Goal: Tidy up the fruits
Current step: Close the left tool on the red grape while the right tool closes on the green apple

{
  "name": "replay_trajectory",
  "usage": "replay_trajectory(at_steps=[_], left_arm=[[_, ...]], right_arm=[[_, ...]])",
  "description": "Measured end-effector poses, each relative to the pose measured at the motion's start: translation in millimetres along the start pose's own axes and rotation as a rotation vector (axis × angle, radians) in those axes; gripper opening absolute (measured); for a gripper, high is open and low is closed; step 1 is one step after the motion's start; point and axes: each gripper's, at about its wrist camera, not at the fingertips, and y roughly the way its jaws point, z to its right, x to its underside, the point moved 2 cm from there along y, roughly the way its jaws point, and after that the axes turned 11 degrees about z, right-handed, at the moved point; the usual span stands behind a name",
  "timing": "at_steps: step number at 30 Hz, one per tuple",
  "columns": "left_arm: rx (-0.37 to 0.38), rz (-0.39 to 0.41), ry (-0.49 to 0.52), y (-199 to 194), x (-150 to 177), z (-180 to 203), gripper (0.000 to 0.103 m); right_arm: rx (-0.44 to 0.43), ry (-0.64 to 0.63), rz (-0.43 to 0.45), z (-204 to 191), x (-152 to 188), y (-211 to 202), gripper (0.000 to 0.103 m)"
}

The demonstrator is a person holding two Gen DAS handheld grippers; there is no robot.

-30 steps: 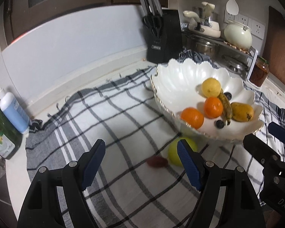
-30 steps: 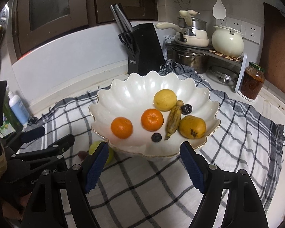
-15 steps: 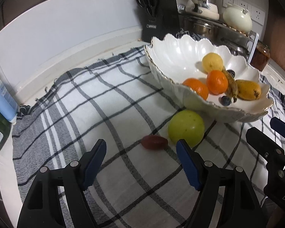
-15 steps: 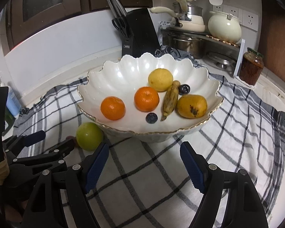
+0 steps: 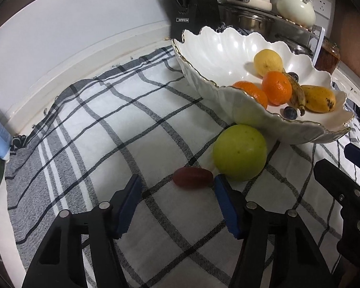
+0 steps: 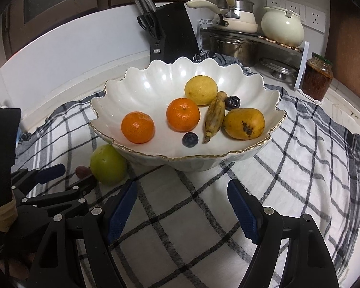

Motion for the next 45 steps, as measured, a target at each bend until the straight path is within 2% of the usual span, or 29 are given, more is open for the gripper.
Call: replay_trajectory(at_steps=[7, 16, 22, 29, 39, 45], left_arm=[[0.007, 0.010, -0.001, 0.7, 0.7, -1.2, 0.056], [0.063, 0.023, -0.013, -1.4, 2.1, 1.9, 0.033], [0.064, 0.024, -0.022, -3.7, 2.5, 1.3, 0.033], [0.033, 0.040, -0.043, -19.1, 3.3, -11.9, 0.032], [-0.043, 0.055, -0.112, -44.9, 12.5, -47.9, 0.032], [-0.094, 0.053, -0.160, -51.7, 17.1, -74.6, 0.032]], right_arm=[[-0.006, 0.008, -0.013, -2.4, 2.6, 2.9, 0.078], [-0.008, 0.019, -0.013, -2.6, 4.3, 1.3, 0.078], [-0.006, 0.022, -0.011, -1.9, 4.7, -0.5, 0.078], [-0.043, 0.015, -0.003, -10.9, 3.3, -3.9, 0.078], [-0.125, -0.018, 0.023, -43.0, -3.9, -1.9, 0.078], [-0.141, -0.036, 0.008, -63.5, -6.0, 12.2, 0.080]])
